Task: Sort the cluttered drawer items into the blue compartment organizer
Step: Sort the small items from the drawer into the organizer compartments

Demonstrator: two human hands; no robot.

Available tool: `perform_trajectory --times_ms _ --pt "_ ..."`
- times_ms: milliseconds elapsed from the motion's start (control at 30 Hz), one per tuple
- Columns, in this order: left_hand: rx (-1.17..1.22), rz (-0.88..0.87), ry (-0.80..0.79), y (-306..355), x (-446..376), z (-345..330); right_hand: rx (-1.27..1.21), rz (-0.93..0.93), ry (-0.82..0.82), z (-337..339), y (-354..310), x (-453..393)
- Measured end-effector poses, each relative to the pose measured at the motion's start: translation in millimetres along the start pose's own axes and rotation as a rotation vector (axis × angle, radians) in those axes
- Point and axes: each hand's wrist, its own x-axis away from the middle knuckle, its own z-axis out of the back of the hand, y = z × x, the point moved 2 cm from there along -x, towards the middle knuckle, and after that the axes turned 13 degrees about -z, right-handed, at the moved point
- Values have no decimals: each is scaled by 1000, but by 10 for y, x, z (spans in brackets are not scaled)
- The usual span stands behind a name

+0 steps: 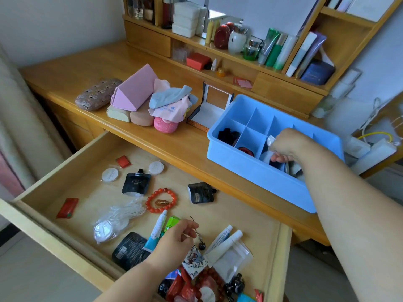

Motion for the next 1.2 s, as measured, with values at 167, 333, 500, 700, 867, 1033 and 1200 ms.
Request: perform_trajectory --times_ms 167,333,500,700,867,1033,1200 --pt "-88 -28 -29 -3 17 -16 225 145 272 -218 -31 47" --pt "-383 -231 -98 79 41 -101 308 282 229 -86 44 132" --pt "-794 -467 -497 141 25 -504 -129 780 596 -100 494 683" --pt "-1174 -274 -520 121 -97 -953 -33 959 361 -1082 1387 1126" --pt "-1218 -72 -403 19 -189 -1028 -80 348 -45 -1671 1927 923" --pt "-1033 -26 -388 24 -157 -1015 -233 126 -118 -1652 1983 842" --pt "-314 -76 -159 111 -61 -752 -309 4 -161 -1671 1965 813"
